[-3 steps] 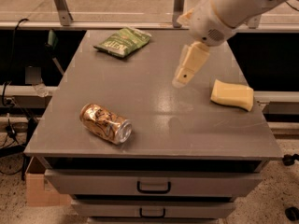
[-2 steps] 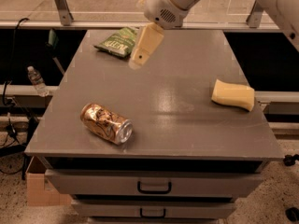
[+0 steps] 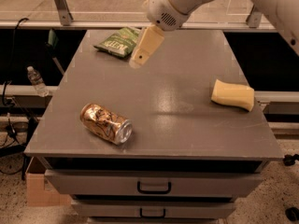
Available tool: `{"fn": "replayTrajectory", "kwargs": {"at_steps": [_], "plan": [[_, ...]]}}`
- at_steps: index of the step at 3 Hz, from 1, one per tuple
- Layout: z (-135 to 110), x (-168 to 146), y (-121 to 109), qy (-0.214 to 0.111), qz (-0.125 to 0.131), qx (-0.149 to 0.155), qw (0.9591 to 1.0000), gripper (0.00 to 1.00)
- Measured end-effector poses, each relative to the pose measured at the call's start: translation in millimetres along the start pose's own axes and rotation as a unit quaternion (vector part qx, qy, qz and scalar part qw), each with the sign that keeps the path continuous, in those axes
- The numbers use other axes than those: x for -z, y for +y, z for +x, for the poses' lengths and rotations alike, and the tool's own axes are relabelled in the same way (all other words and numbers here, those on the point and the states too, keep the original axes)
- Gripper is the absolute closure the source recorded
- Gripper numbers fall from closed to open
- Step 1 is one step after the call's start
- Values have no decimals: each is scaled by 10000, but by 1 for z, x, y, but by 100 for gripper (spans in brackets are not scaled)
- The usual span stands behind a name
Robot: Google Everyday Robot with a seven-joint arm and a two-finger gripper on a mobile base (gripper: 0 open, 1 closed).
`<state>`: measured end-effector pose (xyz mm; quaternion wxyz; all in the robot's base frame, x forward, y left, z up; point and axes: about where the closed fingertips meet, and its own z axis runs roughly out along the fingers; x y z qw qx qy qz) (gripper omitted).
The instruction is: Pick green jalapeno chip bag
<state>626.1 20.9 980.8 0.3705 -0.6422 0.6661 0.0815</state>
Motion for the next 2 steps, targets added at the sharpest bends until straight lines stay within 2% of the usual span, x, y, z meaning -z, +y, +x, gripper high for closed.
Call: {"fn": "replayTrajectory", "kwargs": {"at_steps": [1,2], "plan": [[29,-53,-24,-37,378,-791,9961,0],[40,-121,-82,-554,898,-1618,9812,0]]}}
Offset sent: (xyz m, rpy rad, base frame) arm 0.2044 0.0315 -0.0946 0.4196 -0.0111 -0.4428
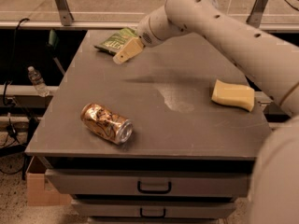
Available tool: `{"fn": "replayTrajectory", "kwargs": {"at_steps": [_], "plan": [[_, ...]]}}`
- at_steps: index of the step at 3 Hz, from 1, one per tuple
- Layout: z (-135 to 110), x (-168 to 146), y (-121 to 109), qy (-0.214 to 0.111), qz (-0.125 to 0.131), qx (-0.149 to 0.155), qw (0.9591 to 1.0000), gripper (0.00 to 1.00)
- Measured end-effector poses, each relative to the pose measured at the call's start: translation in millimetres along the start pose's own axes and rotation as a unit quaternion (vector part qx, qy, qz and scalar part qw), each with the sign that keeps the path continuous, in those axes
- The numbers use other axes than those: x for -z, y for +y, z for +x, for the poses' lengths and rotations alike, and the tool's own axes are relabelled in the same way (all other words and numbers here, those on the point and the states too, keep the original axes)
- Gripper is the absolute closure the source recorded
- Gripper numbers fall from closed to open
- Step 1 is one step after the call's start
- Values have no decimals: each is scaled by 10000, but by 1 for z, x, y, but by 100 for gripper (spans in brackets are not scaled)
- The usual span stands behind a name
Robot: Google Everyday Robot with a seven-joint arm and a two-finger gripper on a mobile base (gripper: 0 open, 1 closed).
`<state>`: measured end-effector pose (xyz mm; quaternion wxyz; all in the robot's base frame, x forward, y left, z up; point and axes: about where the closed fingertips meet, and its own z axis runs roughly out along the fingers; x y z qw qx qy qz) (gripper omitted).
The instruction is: Pick green jalapeno chip bag
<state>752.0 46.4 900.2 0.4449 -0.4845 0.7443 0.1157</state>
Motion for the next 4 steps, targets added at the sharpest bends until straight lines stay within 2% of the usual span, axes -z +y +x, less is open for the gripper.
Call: {"fn": "replayTrajectory", "kwargs": {"at_steps": [1,2,3,4], "plan": [[-13,-36,-31,-464,175,-401,9980,0],[-17,-62,-43,-570,268,-731,9953,0],[-13,-81,-37,-474,200,-1068,9929,0],[-8,-93,-31,-410,116,-1301,9906,17]]}}
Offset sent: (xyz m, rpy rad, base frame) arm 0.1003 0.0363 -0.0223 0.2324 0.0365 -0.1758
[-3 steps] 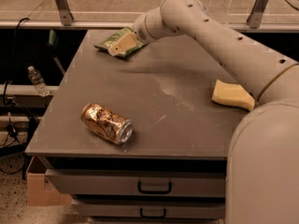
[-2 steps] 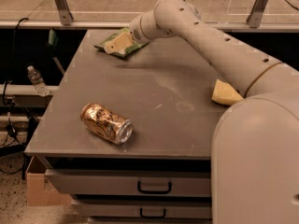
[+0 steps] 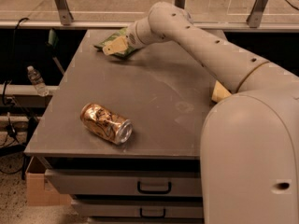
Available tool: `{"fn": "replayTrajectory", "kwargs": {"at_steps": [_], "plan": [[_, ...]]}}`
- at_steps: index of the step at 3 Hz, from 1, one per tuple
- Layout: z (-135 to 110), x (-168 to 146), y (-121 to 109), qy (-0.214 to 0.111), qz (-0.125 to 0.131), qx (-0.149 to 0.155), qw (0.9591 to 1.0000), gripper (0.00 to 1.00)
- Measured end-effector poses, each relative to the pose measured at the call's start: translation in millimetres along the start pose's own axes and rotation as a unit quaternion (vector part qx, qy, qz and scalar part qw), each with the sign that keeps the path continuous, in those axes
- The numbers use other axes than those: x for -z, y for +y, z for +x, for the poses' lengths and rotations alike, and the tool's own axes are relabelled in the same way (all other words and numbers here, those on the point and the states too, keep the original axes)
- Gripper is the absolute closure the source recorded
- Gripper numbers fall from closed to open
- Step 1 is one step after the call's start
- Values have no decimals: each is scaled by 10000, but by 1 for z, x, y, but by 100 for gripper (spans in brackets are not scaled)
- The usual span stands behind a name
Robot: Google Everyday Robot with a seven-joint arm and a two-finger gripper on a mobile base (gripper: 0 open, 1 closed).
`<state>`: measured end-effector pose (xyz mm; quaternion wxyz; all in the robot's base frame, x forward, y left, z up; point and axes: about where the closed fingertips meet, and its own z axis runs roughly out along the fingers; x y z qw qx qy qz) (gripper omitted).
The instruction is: Pick green jalapeno chip bag
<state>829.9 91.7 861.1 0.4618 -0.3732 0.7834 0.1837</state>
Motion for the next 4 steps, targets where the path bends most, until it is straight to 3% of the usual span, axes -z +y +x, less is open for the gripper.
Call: {"fn": "replayTrajectory", "kwargs": {"at_steps": [1,2,3,4], "plan": [[6,-7,5,88,-106,-132,9998,42],[0,-5,11,76,-186,-62,9998,64],[-22,6,21,-88,-333,182,9992,87],[-68,27,44,-581,-665,668,9938,100]]}}
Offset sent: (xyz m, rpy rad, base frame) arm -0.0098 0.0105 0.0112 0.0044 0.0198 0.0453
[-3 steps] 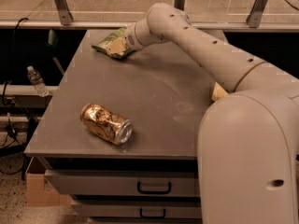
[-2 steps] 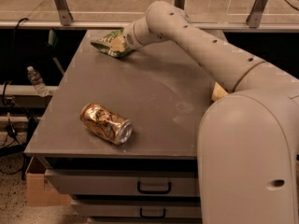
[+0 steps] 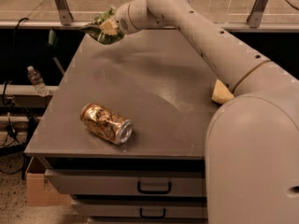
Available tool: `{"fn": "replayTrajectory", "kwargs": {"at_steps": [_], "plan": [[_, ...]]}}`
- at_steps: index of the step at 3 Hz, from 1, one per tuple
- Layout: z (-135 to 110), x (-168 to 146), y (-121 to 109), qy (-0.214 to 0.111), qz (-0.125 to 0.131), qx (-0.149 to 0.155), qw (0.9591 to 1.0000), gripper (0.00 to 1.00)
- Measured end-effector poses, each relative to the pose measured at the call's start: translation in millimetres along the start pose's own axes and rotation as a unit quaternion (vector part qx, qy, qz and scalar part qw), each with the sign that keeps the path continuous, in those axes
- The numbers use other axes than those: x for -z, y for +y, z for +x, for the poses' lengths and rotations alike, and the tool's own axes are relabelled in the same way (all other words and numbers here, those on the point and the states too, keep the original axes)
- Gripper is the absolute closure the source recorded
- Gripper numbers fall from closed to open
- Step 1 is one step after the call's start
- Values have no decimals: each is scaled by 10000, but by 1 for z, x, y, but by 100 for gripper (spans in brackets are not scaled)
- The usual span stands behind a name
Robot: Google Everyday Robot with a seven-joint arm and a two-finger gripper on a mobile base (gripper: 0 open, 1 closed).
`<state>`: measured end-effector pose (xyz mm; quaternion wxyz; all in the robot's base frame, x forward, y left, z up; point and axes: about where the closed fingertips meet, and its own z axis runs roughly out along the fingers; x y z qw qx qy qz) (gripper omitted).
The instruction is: Pick green jalapeno chip bag
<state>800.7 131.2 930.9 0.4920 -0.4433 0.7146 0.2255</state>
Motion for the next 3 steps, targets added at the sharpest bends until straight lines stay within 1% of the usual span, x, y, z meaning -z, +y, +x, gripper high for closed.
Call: {"fn": "replayTrajectory", "kwargs": {"at_steps": [1,2,3], "plan": [[-41,18,17,-445,-419,484,9970,100],[-58,64,21,-632,-510,945,9922,100],[-61,126,12,-596,-137,1122,9918,100]]}}
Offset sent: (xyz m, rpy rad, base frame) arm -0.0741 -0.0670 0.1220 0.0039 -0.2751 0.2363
